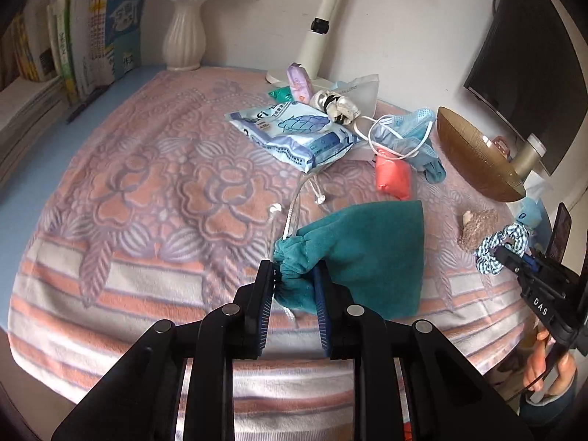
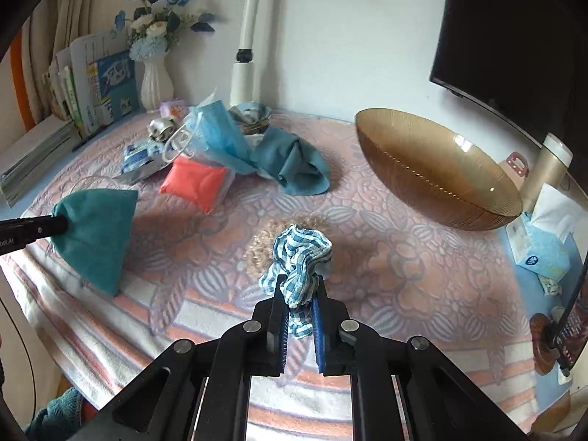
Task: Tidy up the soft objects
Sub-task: 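Grasp the teal pouch with left tool while right tool grasps checked plush, then carry both items to the amber bowl and open both tools to drop them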
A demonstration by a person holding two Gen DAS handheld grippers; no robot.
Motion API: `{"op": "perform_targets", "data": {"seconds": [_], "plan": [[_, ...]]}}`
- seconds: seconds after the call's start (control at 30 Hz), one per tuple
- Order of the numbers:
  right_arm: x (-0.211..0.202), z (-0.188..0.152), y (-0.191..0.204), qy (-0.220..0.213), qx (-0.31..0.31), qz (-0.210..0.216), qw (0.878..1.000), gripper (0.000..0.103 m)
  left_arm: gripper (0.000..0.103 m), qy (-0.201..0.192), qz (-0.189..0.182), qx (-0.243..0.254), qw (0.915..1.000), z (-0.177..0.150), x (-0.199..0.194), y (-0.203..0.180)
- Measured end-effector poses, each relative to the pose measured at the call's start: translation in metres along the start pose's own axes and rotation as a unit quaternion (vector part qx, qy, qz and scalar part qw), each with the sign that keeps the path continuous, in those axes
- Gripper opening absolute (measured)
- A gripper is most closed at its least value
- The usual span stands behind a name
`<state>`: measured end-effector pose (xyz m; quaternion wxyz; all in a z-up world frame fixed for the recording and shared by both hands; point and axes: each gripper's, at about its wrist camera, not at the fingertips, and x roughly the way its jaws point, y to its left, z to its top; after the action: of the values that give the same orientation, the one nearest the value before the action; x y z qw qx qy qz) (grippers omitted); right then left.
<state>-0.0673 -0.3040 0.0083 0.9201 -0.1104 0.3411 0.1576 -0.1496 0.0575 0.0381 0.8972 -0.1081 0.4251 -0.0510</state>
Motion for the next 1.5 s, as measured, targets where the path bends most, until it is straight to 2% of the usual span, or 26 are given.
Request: {"op": "perform_targets", "data": {"seconds": [0.03,0.1,0.13,0.17,0.2,0.27,0.33,0.43,0.47,0.5,0.57,0.63,0.7,0.8,0.87,0.9,0.93,0.97,1.0,1.03,1.07,1.1,1.13,1.3,1.4,1.5], "plan": [[0.0,-0.004,0.005,0.003,-0.005,0.014,1.0,0.012,0.029,0.004,0.003,-0.006,1.0,-0.003,0.0,0.002],[-0.003,-0.008,0.016,0.01,-0.013,0.036,0.999,0.019,0.037,0.026,-0.001,-0.003,0.9997,-0.009,0.005,0.0],[-0.004,-0.01,0.018,0.012,-0.013,0.042,0.999,0.023,0.05,0.035,-0.015,0.013,0.9992,-0.013,0.003,-0.003],[-0.006,-0.012,0.019,0.014,-0.01,0.05,0.999,0.037,0.062,0.044,-0.022,0.039,0.998,-0.018,0.0,-0.008],[-0.008,-0.015,0.017,0.018,-0.005,0.059,0.998,0.061,0.084,0.055,-0.031,0.066,0.9958,-0.022,-0.001,-0.015],[-0.012,-0.022,0.008,0.023,0.011,0.078,0.997,0.079,0.088,0.072,-0.053,0.112,0.9897,-0.033,-0.007,-0.026],[-0.016,-0.03,0.0,0.034,0.033,0.102,0.994,0.079,0.088,0.069,-0.069,0.139,0.9854,-0.04,-0.02,-0.028],[-0.023,-0.037,-0.021,0.044,0.09,0.14,0.985,0.082,0.092,0.044,-0.061,0.158,0.9846,-0.032,-0.036,-0.024],[-0.024,-0.037,-0.027,0.04,0.11,0.151,0.982,0.088,0.095,0.029,-0.055,0.164,0.9846,-0.025,-0.039,-0.023],[-0.025,-0.035,-0.032,0.033,0.128,0.16,0.978,0.096,0.103,0.015,-0.051,0.17,0.984,-0.017,-0.04,-0.023],[-0.022,-0.03,-0.036,0.028,0.146,0.173,0.974,0.103,0.103,0.0,-0.056,0.19,0.9803,0.001,-0.034,-0.027],[-0.014,-0.021,-0.03,0.036,0.139,0.177,0.974,0.103,0.103,0.005,-0.054,0.217,0.9748,0.016,-0.018,-0.032],[-0.005,-0.015,-0.017,0.048,0.113,0.171,0.978,0.103,0.103,0.036,-0.059,0.243,0.9676,0.022,0.003,-0.038],[0.014,-0.012,0.002,0.078,0.069,0.157,0.982,0.103,0.102,0.091,-0.06,0.269,0.9569,0.021,0.035,-0.047],[0.024,-0.012,0.011,0.081,0.045,0.131,0.987,0.102,0.097,0.103,-0.056,0.279,0.9532,0.016,0.047,-0.055],[0.03,-0.012,0.014,0.082,0.035,0.109,0.99,0.091,0.081,0.108,-0.053,0.28,0.9526,0.014,0.051,-0.056],[0.034,-0.012,0.016,0.082,0.028,0.096,0.992,0.079,0.075,0.11,-0.051,0.279,0.9526,0.012,0.054,-0.058],[0.036,-0.013,0.016,0.08,0.024,0.092,0.992,0.058,0.071,0.108,-0.043,0.278,0.9534,0.01,0.057,-0.058],[0.033,-0.013,0.017,0.066,0.017,0.078,0.995,0.041,0.049,0.1,-0.039,0.277,0.9548,0.01,0.056,-0.058],[0.031,-0.013,0.018,0.061,0.01,0.076,0.995,0.03,0.03,0.09,-0.04,0.275,0.9563,0.011,0.053,-0.058],[0.029,-0.012,0.016,0.056,0.011,0.082,0.995,0.018,0.026,0.084,-0.043,0.272,0.9578,0.012,0.049,-0.058],[0.027,-0.012,0.014,0.05,0.016,0.087,0.995,0.016,0.019,0.085,-0.047,0.263,0.9599,0.014,0.046,-0.058],[0.024,-0.011,0.01,0.042,0.02,0.089,0.995,0.014,0.018,0.085,-0.052,0.253,0.9624,0.016,0.043,-0.057],[-0.004,0.002,-0.025,-0.006,0.037,0.054,0.998,0.014,0.015,0.045,-0.071,0.238,0.9675,0.035,0.016,-0.077],[-0.029,0.021,-0.064,-0.039,0.074,0.023,0.996,0.014,0.015,0.004,-0.092,0.235,0.9675,0.065,-0.004,-0.106],[-0.05,0.046,-0.118,-0.077,0.139,-0.009,0.987,0.014,0.015,-0.039,-0.119,0.231,0.9648,0.102,-0.017,-0.152]]}}
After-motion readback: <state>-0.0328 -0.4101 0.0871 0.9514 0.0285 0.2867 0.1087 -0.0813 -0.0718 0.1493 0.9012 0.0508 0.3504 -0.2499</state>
